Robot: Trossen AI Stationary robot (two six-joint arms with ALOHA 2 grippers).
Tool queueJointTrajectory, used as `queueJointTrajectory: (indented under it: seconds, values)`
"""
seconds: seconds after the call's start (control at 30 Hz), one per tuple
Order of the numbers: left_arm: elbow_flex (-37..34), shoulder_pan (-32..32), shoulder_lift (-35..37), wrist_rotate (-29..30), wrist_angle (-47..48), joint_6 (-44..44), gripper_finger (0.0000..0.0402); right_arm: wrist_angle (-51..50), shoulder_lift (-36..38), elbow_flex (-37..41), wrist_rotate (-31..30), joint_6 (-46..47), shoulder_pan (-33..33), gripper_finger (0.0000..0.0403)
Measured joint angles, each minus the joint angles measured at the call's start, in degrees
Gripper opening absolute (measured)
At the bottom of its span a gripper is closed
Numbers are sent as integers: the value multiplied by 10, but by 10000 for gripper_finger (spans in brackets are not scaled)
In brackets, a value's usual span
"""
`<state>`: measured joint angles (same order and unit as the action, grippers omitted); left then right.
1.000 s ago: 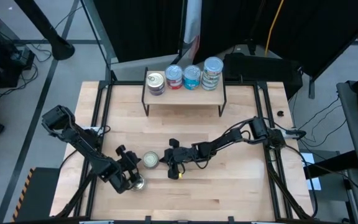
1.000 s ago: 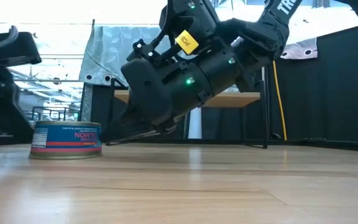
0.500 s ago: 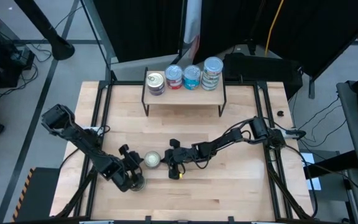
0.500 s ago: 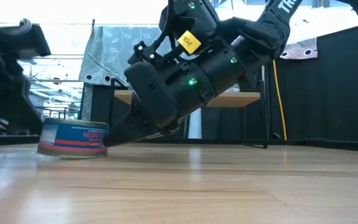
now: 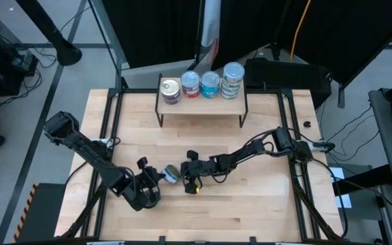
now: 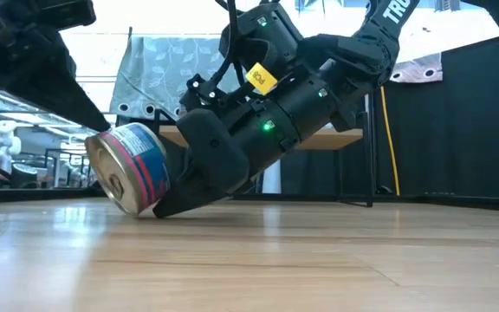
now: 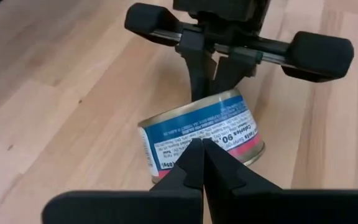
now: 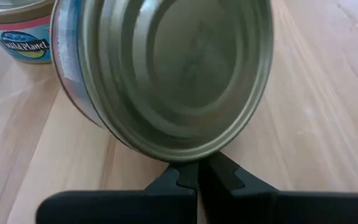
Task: Stack canned seafood by type on shelf
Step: Stack the blue pink tuna can on top of the other blue tuna cans on the shelf
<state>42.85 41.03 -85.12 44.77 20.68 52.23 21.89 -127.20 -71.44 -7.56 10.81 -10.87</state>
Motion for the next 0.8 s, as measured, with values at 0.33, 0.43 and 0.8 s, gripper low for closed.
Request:
queueJointTrajectory:
  seconds: [0.33, 0.43, 0.8]
  values:
    - [0, -29, 1, 0, -30, -64, 0, -32, 3, -2, 0, -14, 4, 0]
    - [0, -39, 1, 1, -42, -81, 0, -44, 3, -3, 2, -16, 5, 0]
    - [0, -72, -2, -27, -64, -132, 0, -220, 48, -4, 0, -40, 11, 0]
